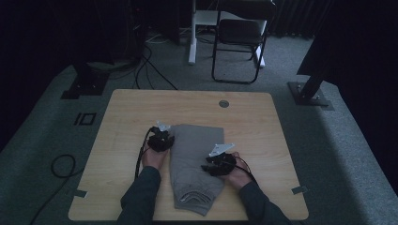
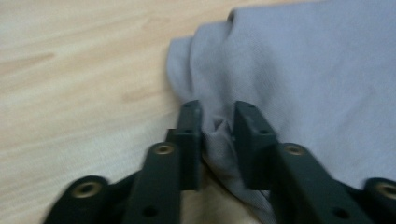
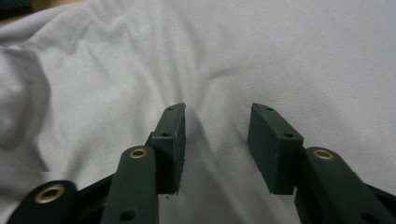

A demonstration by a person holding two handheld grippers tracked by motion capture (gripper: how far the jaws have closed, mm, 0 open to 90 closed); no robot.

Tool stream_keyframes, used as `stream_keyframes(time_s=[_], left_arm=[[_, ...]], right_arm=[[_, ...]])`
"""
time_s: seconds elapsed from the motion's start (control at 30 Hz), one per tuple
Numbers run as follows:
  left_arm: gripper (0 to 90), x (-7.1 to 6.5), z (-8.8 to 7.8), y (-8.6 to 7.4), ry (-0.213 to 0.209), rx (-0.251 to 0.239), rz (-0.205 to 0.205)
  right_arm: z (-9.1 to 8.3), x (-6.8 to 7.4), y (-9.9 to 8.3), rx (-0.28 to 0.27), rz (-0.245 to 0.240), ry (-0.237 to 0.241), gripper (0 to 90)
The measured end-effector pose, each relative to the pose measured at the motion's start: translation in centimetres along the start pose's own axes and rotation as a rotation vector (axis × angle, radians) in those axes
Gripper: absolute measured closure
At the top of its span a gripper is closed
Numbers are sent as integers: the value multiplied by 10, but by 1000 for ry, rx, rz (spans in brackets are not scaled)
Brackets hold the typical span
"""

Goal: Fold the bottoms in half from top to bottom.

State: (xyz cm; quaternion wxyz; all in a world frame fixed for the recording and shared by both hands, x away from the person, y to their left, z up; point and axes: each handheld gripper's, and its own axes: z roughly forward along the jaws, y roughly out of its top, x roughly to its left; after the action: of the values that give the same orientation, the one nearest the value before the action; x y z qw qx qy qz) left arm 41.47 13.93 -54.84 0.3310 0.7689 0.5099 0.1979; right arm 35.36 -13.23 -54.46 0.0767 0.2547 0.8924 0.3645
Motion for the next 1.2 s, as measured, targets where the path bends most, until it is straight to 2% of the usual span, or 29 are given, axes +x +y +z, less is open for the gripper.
stream_keyframes(time_s=[0.03, 0.07, 0.13, 0.23, 0.33, 0.47, 0.53, 0.57, 0.67, 0.77, 0.87, 0.97, 1.0, 1.03, 1.13, 1.2], left_arm=[[822, 0, -1, -1, 0, 1, -4], [826, 0, -3, -2, 0, 6, -4], [827, -1, -6, -6, -4, 3, -9], [827, -5, -14, -14, -10, 5, 5], [827, -6, -23, -22, -26, 9, -6], [816, -7, -30, -29, -42, 16, -1], [749, -5, -33, -28, -38, -2, 0], [728, -2, -35, -24, -34, -32, -4], [714, 5, -37, -11, -13, -72, -32], [737, 11, -32, 7, 22, -89, -29], [750, 17, -19, 22, 47, -80, -29], [750, 20, -10, 28, 41, -67, -44], [750, 22, 2, 32, 25, -42, -64], [748, 23, 5, 33, 21, -37, -73], [729, 23, 13, 35, -14, -35, -109], [712, 21, 15, 35, -35, -44, -114]], right_arm=[[-1, -1, 2, -18, 1, -43, 545], [-1, -3, 3, -27, 10, -69, 541], [1, -9, 7, -39, 39, -108, 529], [5, -17, 13, -42, 69, -161, 521], [9, -23, 18, -45, 85, -196, 519], [14, -29, 22, -49, 107, -214, 520], [16, -32, 24, -54, 116, -228, 528], [16, -34, 24, -55, 122, -234, 533], [17, -42, 27, -59, 145, -249, 543], [16, -45, 29, -58, 146, -253, 544], [16, -49, 30, -59, 154, -264, 546], [17, -52, 30, -57, 166, -268, 547], [17, -54, 30, -56, 166, -268, 547], [18, -55, 31, -51, 174, -270, 547], [19, -59, 30, -50, 176, -273, 547], [20, -60, 30, -47, 188, -276, 547]])
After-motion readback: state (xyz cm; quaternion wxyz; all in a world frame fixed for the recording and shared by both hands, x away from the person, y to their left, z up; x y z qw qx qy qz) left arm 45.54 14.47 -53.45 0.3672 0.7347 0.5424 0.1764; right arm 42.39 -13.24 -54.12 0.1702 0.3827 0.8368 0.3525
